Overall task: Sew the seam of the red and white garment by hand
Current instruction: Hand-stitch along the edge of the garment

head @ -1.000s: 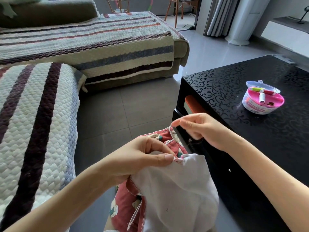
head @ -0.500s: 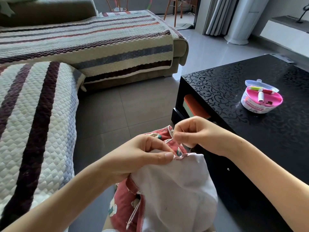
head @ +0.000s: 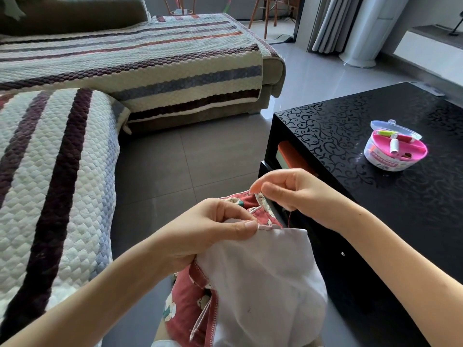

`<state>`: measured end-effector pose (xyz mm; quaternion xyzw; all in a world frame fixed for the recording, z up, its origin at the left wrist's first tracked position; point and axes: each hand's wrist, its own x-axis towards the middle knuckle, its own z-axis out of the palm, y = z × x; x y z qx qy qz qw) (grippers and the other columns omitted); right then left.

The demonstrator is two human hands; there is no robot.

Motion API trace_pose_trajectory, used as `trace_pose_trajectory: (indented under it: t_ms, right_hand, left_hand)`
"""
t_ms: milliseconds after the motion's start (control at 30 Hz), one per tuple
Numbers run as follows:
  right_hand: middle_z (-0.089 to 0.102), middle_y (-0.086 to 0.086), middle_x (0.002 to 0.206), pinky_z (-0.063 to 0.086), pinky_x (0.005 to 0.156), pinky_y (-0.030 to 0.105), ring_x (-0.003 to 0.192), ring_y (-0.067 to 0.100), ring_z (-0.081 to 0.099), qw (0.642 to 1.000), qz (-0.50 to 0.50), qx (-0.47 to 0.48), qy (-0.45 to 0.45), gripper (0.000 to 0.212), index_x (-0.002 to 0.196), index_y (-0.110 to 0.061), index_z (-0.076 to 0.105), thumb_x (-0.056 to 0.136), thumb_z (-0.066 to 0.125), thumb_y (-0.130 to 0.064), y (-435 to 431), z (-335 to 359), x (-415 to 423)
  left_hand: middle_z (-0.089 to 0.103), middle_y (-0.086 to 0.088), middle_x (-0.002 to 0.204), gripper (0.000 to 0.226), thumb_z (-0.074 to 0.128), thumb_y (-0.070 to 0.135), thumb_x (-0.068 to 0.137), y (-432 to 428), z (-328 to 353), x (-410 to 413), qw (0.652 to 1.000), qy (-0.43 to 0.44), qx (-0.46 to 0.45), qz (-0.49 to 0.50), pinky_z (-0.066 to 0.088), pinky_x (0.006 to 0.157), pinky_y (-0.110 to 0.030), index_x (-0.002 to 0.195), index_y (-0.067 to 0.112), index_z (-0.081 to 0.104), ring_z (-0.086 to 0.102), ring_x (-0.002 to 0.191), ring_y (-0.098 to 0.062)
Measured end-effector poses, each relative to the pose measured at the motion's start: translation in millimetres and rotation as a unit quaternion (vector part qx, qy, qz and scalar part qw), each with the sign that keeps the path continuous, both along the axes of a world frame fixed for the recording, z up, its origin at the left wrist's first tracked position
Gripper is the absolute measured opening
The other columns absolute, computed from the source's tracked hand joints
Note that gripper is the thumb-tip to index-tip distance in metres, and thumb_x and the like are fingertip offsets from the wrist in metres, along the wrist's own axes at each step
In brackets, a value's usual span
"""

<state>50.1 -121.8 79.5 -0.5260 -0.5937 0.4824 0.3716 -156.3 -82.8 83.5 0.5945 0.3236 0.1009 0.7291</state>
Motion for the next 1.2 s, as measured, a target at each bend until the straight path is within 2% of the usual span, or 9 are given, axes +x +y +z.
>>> trace_pose_trajectory:
  t_ms: [67, 133, 233, 400, 567, 700, 867, 1033, 1200]
  right_hand:
    - [0.067, -0.008, 0.064, 0.04, 0.058, 0.012, 0.059, -0.001, 0.056, 0.999, 0.043, -0.012, 0.02, 0.023, 0.099, -0.006, 0.07, 0.092, 0.063, -0.027, -11.8, -3.8, -4.3]
    - [0.06, -0.001, 0.065, 0.035, 0.053, 0.023, 0.06, 0.012, 0.048, 0.997, 0.062, -0.035, 0.013, 0.023, 0.083, -0.017, 0.072, 0.08, 0.072, -0.04, -20.5, -8.5, -7.2]
    - [0.044, -0.004, 0.056, 0.026, 0.048, 0.021, 0.052, 0.009, 0.037, 0.998, 0.031, -0.044, 0.034, 0.014, 0.063, -0.022, 0.065, 0.077, 0.07, -0.024, -28.0, -12.0, -5.3]
    - [0.044, 0.0, 0.052, 0.028, 0.047, 0.016, 0.05, 0.009, 0.037, 0.996, -0.005, -0.06, 0.063, 0.021, 0.053, -0.019, 0.061, 0.072, 0.072, -0.021, -37.1, -8.6, -3.9]
    - [0.047, -0.003, 0.054, 0.028, 0.049, 0.018, 0.052, 0.011, 0.039, 0.997, -0.045, -0.045, 0.031, 0.017, 0.061, -0.016, 0.064, 0.072, 0.073, -0.027, -41.8, -11.9, -6.8]
    - [0.038, -0.009, 0.055, 0.029, 0.051, 0.015, 0.051, 0.005, 0.033, 0.987, -0.072, 0.088, -0.111, 0.023, 0.093, -0.021, 0.059, 0.084, 0.061, -0.042, -50.5, -13.0, -11.3]
    - [0.048, -0.003, 0.054, 0.028, 0.047, 0.014, 0.046, 0.016, 0.04, 0.941, -0.09, 0.209, -0.249, 0.018, 0.079, -0.015, 0.06, 0.086, 0.051, -0.029, -61.8, -8.6, -20.7]
    - [0.049, 0.0, 0.051, 0.031, 0.044, 0.018, 0.045, 0.018, 0.042, 0.934, -0.095, 0.216, -0.269, 0.008, 0.074, -0.011, 0.064, 0.08, 0.06, -0.014, -60.3, -6.8, -23.8]
    - [0.05, 0.0, 0.051, 0.035, 0.044, 0.023, 0.045, 0.019, 0.043, 0.934, -0.093, 0.214, -0.271, 0.007, 0.074, -0.011, 0.064, 0.079, 0.06, -0.013, -60.7, -5.8, -24.5]
  left_hand:
    - [0.068, -0.002, 0.073, 0.013, 0.069, 0.022, 0.073, -0.4, -0.1, -1.3, 1.0, -0.007, -0.01, 0.013, 0.048, 0.059, -0.016, 0.078, 0.011, 0.075, 0.062, 0.065, -0.008]
    - [0.069, -0.002, 0.072, 0.013, 0.069, 0.023, 0.076, -0.7, 0.6, -2.6, 1.0, -0.006, -0.008, 0.02, 0.048, 0.057, -0.017, 0.078, 0.012, 0.075, 0.063, 0.064, -0.008]
    - [0.071, -0.008, 0.077, 0.018, 0.074, 0.025, 0.078, -0.5, -1.9, -4.6, 0.999, 0.012, 0.017, 0.038, 0.05, 0.059, -0.019, 0.083, 0.008, 0.075, 0.064, 0.068, -0.012]
    - [0.072, -0.015, 0.084, 0.027, 0.074, 0.03, 0.075, -5.5, -6.5, -4.8, 0.996, 0.026, 0.062, 0.055, 0.051, 0.063, -0.02, 0.087, 0.005, 0.075, 0.064, 0.073, -0.015]
    - [0.073, -0.015, 0.085, 0.014, 0.068, 0.019, 0.084, -11.7, -8.3, -0.3, 0.99, 0.037, 0.105, 0.083, 0.051, 0.064, -0.024, 0.085, 0.008, 0.077, 0.065, 0.072, -0.014]
    - [0.074, -0.007, 0.081, 0.01, 0.07, 0.016, 0.083, -10.7, -8.2, -0.4, 0.984, 0.046, 0.126, 0.115, 0.05, 0.062, -0.019, 0.082, 0.009, 0.077, 0.064, 0.07, -0.008]
    - [0.074, 0.001, 0.077, 0.01, 0.07, 0.018, 0.083, -10.2, -7.0, 0.1, 0.981, 0.048, 0.144, 0.119, 0.048, 0.062, -0.017, 0.077, 0.014, 0.077, 0.064, 0.069, -0.005]
    - [0.073, 0.003, 0.075, 0.011, 0.07, 0.019, 0.083, -10.6, -6.2, 0.0, 0.979, 0.047, 0.156, 0.123, 0.047, 0.063, -0.016, 0.075, 0.018, 0.077, 0.064, 0.069, -0.004]
    - [0.074, 0.003, 0.077, 0.011, 0.069, 0.018, 0.085, -10.7, -4.9, -1.0, 0.977, 0.051, 0.164, 0.125, 0.048, 0.064, -0.016, 0.076, 0.018, 0.077, 0.064, 0.07, -0.003]
